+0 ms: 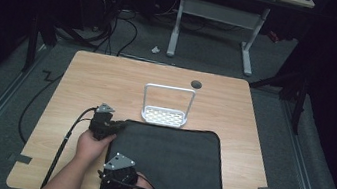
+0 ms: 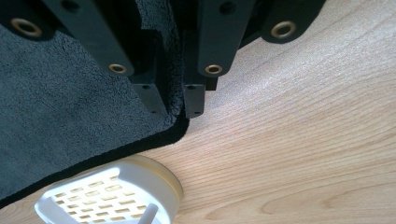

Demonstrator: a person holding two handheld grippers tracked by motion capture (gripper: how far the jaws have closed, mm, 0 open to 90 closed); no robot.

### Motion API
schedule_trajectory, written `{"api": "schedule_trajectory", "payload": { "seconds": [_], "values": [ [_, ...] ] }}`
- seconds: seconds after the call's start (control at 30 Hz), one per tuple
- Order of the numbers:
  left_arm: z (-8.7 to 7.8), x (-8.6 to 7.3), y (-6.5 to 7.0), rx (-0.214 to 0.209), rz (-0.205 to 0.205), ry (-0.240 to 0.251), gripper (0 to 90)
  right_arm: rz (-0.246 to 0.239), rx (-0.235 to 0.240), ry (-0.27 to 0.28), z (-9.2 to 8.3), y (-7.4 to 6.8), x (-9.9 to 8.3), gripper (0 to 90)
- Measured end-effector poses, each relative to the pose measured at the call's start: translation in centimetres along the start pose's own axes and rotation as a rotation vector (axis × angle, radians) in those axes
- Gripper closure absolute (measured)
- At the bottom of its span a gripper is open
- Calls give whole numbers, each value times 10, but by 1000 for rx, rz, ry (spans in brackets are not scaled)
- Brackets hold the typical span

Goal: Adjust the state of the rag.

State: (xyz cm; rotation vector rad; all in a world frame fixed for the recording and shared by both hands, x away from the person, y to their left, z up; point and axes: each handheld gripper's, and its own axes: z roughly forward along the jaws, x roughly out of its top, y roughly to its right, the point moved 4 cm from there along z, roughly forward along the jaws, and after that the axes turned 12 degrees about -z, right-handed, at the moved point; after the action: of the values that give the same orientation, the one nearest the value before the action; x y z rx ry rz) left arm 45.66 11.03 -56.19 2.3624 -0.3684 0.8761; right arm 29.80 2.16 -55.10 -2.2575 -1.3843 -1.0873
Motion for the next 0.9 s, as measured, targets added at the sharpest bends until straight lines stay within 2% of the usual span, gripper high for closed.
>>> {"api": "schedule_trajectory", "payload": {
  "seconds": [0.07, 0.27, 0.57, 0.7, 0.9],
  "values": [
    [0, 0, 0, 0, 1, 0, 816, -8, 3, -13, 2, -5, 0, 522],
    [0, 0, 0, 2, 2, 0, 815, -33, -12, -40, 2, -7, -6, 543],
    [0, 0, 0, -2, -1, -2, 814, -60, -34, -44, 0, -1, -9, 786],
    [0, 0, -1, -3, -2, -1, 814, -62, -20, -40, 0, 1, -7, 827],
    [0, 0, -1, -3, -2, -2, 813, -74, -37, -4, -8, 2, -3, 842]
  ]
}}
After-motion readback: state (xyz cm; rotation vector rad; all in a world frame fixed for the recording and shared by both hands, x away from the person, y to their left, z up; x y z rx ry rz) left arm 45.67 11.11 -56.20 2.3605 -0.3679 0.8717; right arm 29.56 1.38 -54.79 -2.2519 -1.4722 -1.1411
